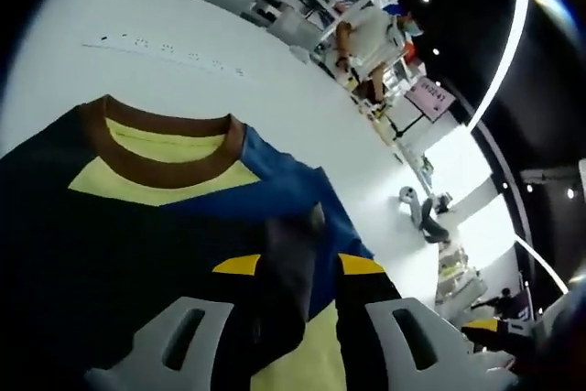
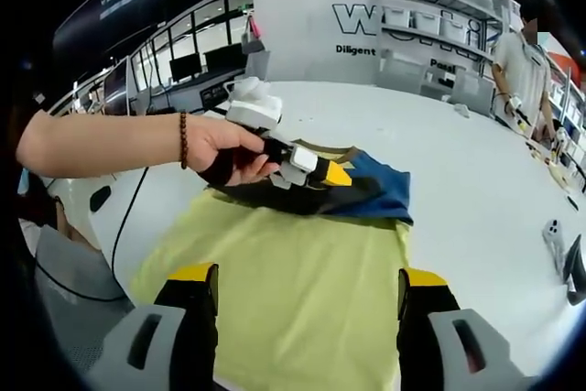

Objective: Fold the garment on the visible template until the final outline fits inside the template.

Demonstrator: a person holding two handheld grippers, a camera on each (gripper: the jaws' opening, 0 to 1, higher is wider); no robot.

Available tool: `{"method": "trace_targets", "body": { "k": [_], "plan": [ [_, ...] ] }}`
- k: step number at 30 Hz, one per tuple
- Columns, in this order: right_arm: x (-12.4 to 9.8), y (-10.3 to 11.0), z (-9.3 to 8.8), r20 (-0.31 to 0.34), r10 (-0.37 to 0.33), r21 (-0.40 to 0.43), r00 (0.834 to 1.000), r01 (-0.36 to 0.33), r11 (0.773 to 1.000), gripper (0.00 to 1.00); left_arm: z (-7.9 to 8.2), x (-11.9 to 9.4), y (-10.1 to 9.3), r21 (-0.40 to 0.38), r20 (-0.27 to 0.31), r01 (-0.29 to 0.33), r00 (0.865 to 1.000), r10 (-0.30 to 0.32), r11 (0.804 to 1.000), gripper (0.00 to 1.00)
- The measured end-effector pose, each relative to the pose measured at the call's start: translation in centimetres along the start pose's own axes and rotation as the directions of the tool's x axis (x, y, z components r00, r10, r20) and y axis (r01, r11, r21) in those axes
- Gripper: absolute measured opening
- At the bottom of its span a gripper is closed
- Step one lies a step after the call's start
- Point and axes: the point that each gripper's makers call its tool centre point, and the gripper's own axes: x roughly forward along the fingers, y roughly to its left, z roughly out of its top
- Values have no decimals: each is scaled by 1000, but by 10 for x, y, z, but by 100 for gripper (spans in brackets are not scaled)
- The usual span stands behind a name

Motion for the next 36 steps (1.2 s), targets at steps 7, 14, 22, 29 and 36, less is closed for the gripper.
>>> {"method": "trace_targets", "body": {
  "k": [7, 14, 22, 29, 36],
  "plan": [
    [0, -1, -3, 0, -1, 11, 1000, 1, 1000, 78, -1, 7, -2, -63, 18, 9, 1000, -7, 998, 6],
    [0, -1, -4, -3, -1, 15, 1000, 1, 1000, 78, 0, 4, -12, 0, 42, 45, 998, -45, 999, 0],
    [0, -1, -4, 2, -1, 18, 1000, 1, 1000, 78, 1, 3, -36, 200, 77, 94, 991, -111, 975, 0],
    [-2, -2, -9, -8, -3, 26, 1000, 3, 1000, 78, -6, 8, -53, 429, 57, 109, 987, -147, 897, 0],
    [-2, -4, -10, -15, -4, 27, 1000, 4, 1000, 77, -24, 14, -58, 616, -10, 114, 990, -137, 780, 0]
  ]
}}
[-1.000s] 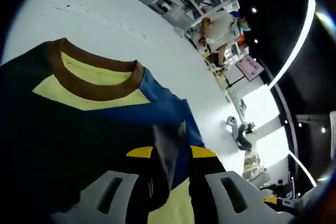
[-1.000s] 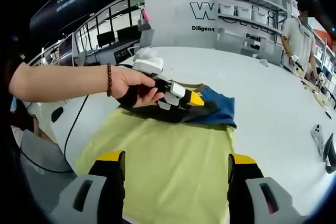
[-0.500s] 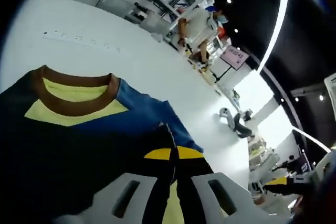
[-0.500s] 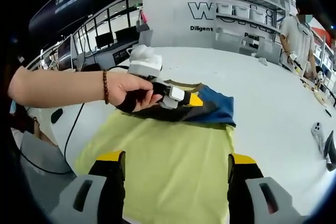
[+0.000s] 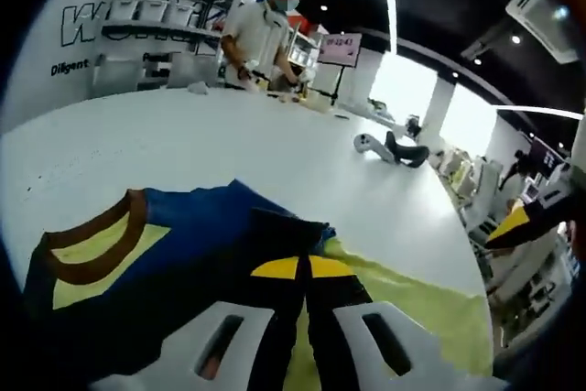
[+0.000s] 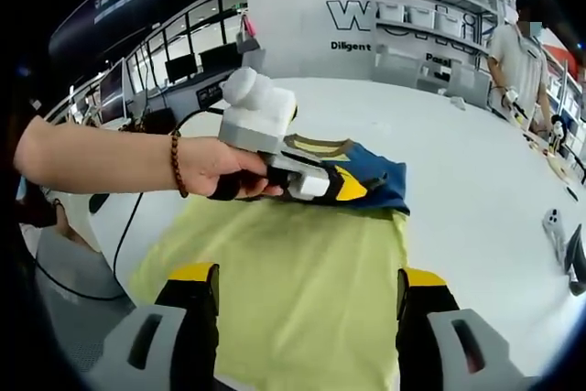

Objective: Fold the garment on the visible template until the final outline fits inside the template.

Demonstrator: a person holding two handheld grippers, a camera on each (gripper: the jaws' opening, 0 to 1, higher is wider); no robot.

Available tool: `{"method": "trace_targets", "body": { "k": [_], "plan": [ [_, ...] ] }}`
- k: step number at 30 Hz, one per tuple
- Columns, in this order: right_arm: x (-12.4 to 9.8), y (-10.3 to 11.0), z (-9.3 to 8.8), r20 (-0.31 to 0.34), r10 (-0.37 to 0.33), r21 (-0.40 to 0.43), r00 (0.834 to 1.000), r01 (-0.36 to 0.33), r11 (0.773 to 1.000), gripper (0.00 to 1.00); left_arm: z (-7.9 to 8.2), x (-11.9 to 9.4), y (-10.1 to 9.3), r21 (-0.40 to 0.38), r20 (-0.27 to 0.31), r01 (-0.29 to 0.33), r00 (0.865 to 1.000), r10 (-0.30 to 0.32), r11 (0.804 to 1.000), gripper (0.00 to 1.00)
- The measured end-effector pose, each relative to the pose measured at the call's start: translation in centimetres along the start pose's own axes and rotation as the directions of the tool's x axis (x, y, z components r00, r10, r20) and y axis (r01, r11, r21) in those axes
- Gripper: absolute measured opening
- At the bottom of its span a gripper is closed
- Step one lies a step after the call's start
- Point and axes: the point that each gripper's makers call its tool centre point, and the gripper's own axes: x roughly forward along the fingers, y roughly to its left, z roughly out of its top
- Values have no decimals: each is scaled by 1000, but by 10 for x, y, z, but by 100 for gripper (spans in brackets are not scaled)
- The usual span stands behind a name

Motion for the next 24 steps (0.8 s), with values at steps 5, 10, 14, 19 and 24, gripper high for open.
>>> {"method": "trace_targets", "body": {
  "k": [5, 10, 14, 19, 24],
  "plan": [
    [-1, 0, 0, -1, -1, 0, 1000, 1, 1000, 77, -5, 5, -2, 28, -21, 2, 1000, -2, 1000, 0],
    [0, -1, -2, -4, -2, 6, 1000, 2, 1000, 77, -9, 8, -3, 35, -36, -3, 999, 5, 999, 0],
    [1, -1, -4, -10, 0, 6, 1000, 0, 1000, 77, -13, 9, -4, 40, -50, -3, 999, 5, 999, 0],
    [1, -1, -4, -11, 1, 3, 1000, -1, 1000, 77, -15, 13, -5, 45, -58, 0, 998, 3, 999, 0],
    [0, -3, -6, -18, -2, 4, 1000, 2, 1000, 77, -19, 15, -6, 30, -66, -2, 998, 4, 1000, 0]
  ]
}}
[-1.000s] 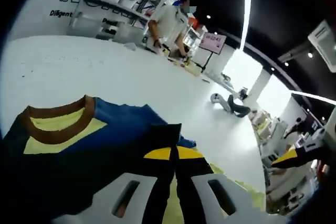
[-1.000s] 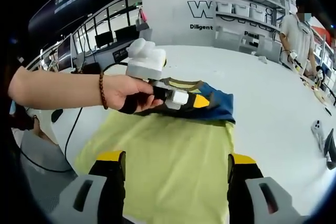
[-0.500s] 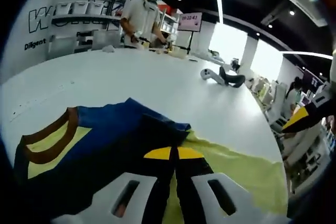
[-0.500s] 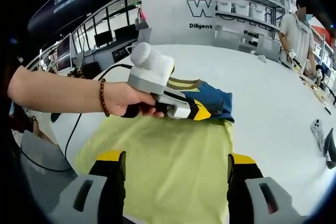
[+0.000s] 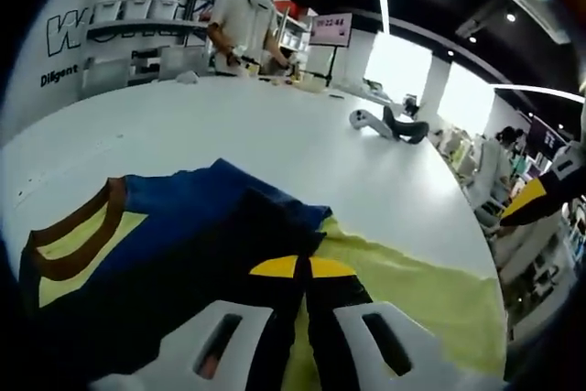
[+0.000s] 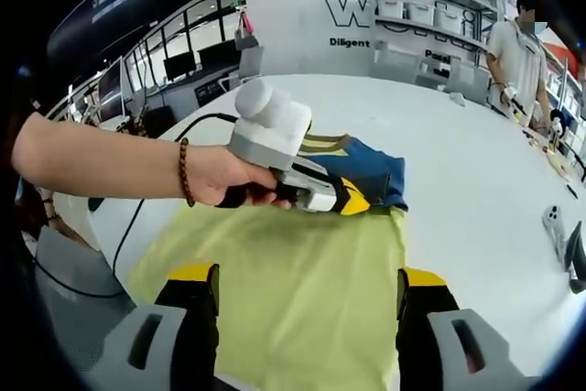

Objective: Fold the garment on the visible template until the final outline fits inside the template.

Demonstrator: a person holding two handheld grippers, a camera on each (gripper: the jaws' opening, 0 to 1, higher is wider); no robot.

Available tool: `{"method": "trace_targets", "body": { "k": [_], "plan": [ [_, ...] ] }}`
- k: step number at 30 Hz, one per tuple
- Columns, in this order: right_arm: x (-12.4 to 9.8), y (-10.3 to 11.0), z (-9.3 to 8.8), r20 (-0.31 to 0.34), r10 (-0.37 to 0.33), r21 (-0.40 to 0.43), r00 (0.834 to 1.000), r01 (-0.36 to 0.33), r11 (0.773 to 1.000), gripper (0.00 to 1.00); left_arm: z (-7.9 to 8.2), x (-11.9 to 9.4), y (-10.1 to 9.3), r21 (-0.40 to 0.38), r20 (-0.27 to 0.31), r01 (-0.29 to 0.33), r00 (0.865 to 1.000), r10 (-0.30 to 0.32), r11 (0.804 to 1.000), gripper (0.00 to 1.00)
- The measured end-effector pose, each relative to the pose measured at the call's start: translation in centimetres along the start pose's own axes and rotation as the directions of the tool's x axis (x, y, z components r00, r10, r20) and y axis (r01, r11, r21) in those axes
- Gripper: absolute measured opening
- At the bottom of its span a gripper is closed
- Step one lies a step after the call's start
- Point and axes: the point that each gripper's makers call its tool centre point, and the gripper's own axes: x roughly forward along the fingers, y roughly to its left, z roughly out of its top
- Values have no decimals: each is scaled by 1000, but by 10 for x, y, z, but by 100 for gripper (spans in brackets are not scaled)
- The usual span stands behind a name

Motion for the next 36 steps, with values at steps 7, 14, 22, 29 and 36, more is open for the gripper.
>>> {"method": "trace_targets", "body": {
  "k": [7, 14, 22, 29, 36],
  "plan": [
    [2, -1, -1, 5, 2, 18, 1000, -3, 1000, 77, 8, 2, -6, -21, 24, 16, 1000, -15, 1000, 1],
    [0, 0, -6, 2, 13, 40, 1000, -13, 999, 77, 9, 6, -11, -50, 30, 42, 999, -40, 998, 3],
    [-5, -4, -11, 5, 11, 54, 1000, -12, 998, 77, 22, -7, -19, -44, 53, 69, 996, -66, 997, 3],
    [-8, -6, -11, 14, 2, 52, 1000, -2, 999, 77, 32, -34, -19, -16, 71, 61, 996, -60, 998, 7],
    [-9, -5, -10, 21, 4, 44, 1000, -5, 999, 77, 43, -59, -19, -11, 105, 45, 993, -44, 999, 13]
  ]
}}
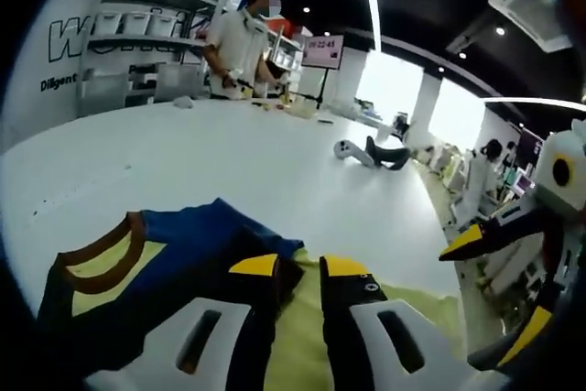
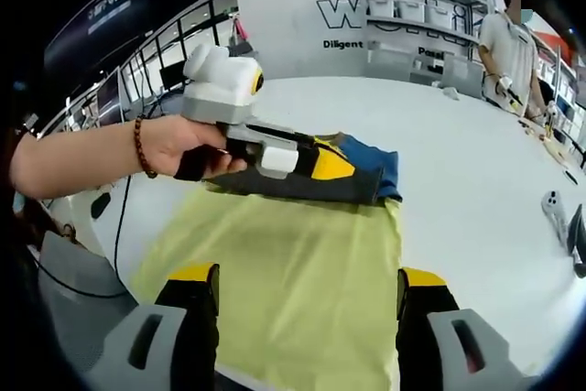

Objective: Fold the garment on the visible template until the final outline fits inside the template.

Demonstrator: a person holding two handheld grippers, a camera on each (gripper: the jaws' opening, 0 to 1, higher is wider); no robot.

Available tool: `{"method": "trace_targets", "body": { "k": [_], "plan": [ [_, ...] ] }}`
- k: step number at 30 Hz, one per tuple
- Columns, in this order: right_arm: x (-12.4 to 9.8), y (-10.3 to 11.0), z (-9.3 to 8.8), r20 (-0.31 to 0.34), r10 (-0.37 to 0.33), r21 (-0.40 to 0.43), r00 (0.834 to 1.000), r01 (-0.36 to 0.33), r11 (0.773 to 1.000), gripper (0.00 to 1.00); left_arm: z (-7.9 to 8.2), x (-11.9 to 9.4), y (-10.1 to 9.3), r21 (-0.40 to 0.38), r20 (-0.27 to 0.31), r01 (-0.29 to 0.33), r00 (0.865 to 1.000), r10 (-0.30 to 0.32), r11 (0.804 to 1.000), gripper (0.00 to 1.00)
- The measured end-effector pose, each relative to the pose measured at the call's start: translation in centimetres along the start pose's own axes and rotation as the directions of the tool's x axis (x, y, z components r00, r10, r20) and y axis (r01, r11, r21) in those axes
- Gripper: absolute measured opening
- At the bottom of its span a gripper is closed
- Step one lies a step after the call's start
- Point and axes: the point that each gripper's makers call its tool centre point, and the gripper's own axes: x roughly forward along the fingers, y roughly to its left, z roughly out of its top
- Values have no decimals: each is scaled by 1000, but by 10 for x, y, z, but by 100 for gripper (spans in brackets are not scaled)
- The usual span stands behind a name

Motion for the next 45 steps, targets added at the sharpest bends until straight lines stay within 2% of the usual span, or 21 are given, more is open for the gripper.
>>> {"method": "trace_targets", "body": {
  "k": [10, 18, 27, 33, 45],
  "plan": [
    [-2, -2, -1, 5, -6, 5, 1000, 6, 1000, 77, 8, -29, -2, 10, 32, -19, 999, 19, 1000, 15],
    [-1, -3, -2, 3, -14, 9, 1000, 14, 1000, 77, 8, -63, -4, 11, 52, -46, 998, 46, 999, 23],
    [-1, -3, -9, -14, -18, 12, 1000, 19, 1000, 76, -7, -107, 1, 16, 45, -109, 993, 108, 994, 25],
    [-1, -4, -11, -20, -19, 16, 1000, 19, 1000, 76, -23, -135, 2, -14, 46, -147, 988, 148, 989, 26],
    [-1, -2, -13, -28, -24, 20, 999, 25, 999, 76, -35, -168, -2, -40, 50, -201, 978, 203, 979, 27]
  ]
}}
